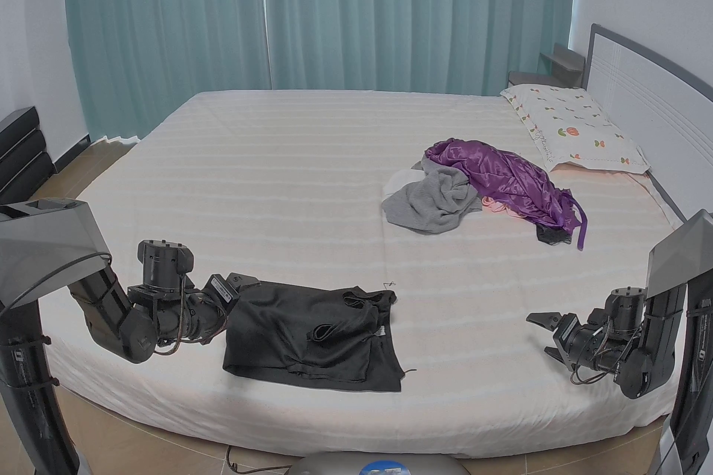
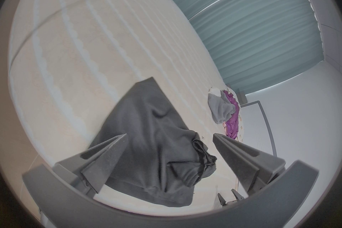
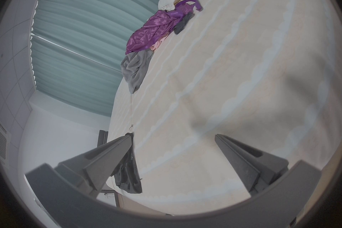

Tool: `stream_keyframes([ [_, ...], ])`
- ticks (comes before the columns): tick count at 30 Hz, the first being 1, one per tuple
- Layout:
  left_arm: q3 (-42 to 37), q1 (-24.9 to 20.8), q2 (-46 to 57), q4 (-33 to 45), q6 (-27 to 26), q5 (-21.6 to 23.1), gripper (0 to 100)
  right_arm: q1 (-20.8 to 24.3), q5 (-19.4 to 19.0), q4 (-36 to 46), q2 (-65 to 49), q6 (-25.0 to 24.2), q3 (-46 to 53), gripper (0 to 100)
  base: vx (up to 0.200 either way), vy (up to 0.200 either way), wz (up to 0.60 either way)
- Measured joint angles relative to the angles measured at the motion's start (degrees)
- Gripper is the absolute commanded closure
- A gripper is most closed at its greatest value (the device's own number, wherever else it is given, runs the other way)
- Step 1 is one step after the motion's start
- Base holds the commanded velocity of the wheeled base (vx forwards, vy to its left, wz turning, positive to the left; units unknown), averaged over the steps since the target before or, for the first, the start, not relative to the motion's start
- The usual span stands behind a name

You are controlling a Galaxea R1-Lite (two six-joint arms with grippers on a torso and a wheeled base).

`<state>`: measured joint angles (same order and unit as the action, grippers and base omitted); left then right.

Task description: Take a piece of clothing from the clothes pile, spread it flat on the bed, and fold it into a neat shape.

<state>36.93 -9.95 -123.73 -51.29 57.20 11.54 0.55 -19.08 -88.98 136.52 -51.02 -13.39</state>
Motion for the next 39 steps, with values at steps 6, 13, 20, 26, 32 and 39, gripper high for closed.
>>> stream_keyframes([
  [6,-0.1,0.7,-1.2,-0.2,0.0,0.1,0,1.6,1.7,0.0,-1.1,0.0,0.3,0,0.0,0.2,0.0],
  [13,-0.3,0.8,-1.6,-0.4,0.0,0.1,0,6.7,7.1,0.0,-2.8,0.0,0.8,0,0.0,0.2,0.0],
  [20,-0.9,0.8,-1.8,-1.6,0.2,0.0,0,14.5,14.4,0.0,-5.0,1.5,0.4,0,0.0,0.2,0.0],
  [26,-1.0,0.8,-1.9,-1.8,0.6,-0.1,0,19.7,15.7,5.2,-7.6,3.1,-1.6,0,0.0,0.033,0.0],
  [32,-1.0,0.7,-2.0,-1.9,0.7,-0.4,0,23.3,17.8,22.0,-11.4,4.0,-7.5,0,0.0,0.0,0.0],
  [39,-0.9,0.6,-2.1,-2.0,0.7,-0.6,0,27.1,21.4,41.2,-13.7,4.2,-20.8,0,0.0,0.0,0.0],
])
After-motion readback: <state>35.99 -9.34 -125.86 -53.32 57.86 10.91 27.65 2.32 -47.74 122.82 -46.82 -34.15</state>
